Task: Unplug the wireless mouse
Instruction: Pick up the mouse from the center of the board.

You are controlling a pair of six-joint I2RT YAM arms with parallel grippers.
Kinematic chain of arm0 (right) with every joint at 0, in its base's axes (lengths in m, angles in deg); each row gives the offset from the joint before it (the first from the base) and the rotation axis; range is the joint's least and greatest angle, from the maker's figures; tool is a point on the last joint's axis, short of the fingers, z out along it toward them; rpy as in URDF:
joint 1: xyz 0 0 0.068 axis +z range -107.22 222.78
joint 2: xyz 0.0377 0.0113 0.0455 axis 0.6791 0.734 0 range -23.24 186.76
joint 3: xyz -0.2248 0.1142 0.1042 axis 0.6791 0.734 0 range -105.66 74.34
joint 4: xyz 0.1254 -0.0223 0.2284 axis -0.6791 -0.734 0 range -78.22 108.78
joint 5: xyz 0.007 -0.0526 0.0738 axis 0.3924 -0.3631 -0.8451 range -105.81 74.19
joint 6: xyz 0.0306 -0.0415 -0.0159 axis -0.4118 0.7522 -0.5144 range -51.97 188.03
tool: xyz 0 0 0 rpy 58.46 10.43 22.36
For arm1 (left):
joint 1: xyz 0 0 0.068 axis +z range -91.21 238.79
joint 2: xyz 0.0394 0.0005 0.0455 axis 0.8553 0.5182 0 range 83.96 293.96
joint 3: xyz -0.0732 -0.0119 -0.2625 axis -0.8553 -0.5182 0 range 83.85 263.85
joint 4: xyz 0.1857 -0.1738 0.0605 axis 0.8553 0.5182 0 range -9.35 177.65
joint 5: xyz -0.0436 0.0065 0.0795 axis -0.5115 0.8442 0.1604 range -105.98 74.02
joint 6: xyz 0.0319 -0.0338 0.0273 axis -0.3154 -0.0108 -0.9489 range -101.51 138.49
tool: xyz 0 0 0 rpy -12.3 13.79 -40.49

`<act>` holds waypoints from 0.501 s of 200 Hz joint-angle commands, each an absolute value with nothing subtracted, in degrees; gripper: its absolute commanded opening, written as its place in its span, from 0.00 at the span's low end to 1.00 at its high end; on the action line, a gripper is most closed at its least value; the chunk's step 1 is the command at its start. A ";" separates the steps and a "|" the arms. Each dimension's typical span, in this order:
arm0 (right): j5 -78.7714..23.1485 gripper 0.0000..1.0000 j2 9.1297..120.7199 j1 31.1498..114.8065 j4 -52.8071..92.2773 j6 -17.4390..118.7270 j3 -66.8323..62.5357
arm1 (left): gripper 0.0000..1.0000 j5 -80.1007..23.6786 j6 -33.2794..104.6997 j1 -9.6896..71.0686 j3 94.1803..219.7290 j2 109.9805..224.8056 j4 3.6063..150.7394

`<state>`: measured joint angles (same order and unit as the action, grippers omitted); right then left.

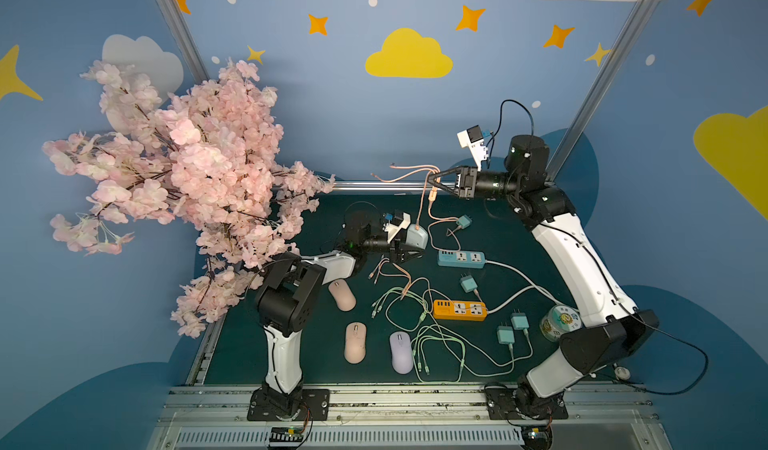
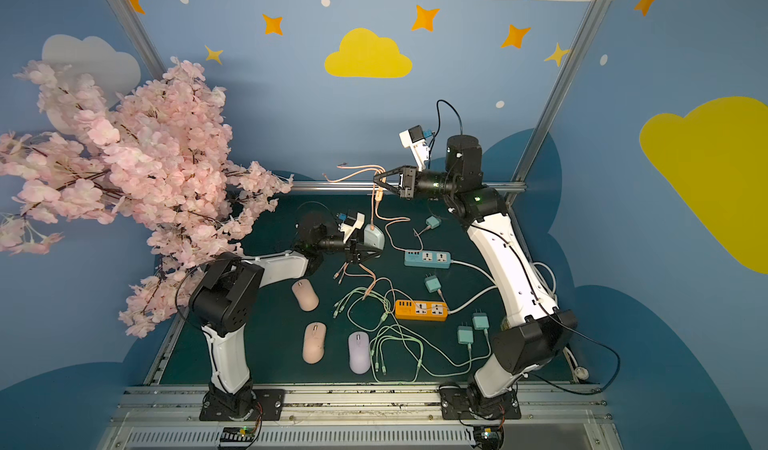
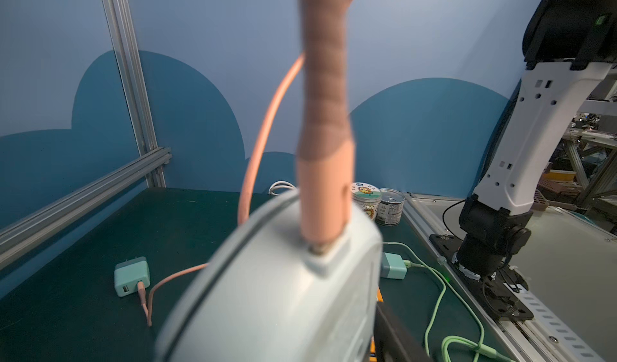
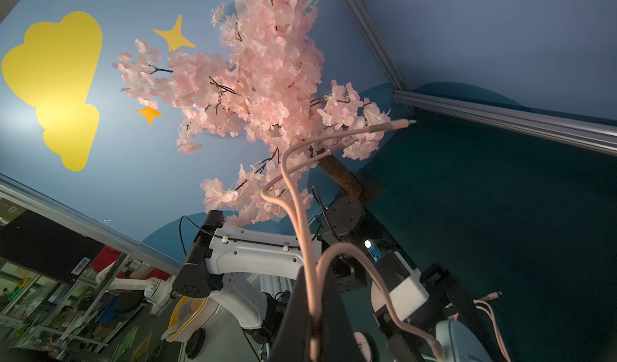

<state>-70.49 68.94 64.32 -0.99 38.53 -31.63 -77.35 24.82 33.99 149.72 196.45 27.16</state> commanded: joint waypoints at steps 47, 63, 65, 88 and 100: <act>-70.82 0.00 68.80 65.07 1.97 38.93 -32.97 | 0.26 -79.98 33.78 35.09 148.42 196.64 16.48; -66.96 0.00 68.44 64.78 -2.46 41.85 -33.33 | 0.28 -78.74 33.95 35.59 147.34 195.96 16.44; -65.67 0.00 68.39 64.76 -3.47 42.54 -33.55 | 0.28 -78.52 33.96 35.70 147.25 195.88 16.52; -34.61 0.44 70.32 65.65 -28.95 54.15 -40.94 | 0.29 -73.00 30.90 37.16 145.35 192.11 26.71; -29.47 0.51 71.23 65.98 -34.83 58.24 -41.75 | 0.29 -64.24 25.15 37.15 144.73 187.99 40.83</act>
<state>-52.70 69.90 65.26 -15.24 46.64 -37.55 -75.84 31.77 36.11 145.45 195.25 23.03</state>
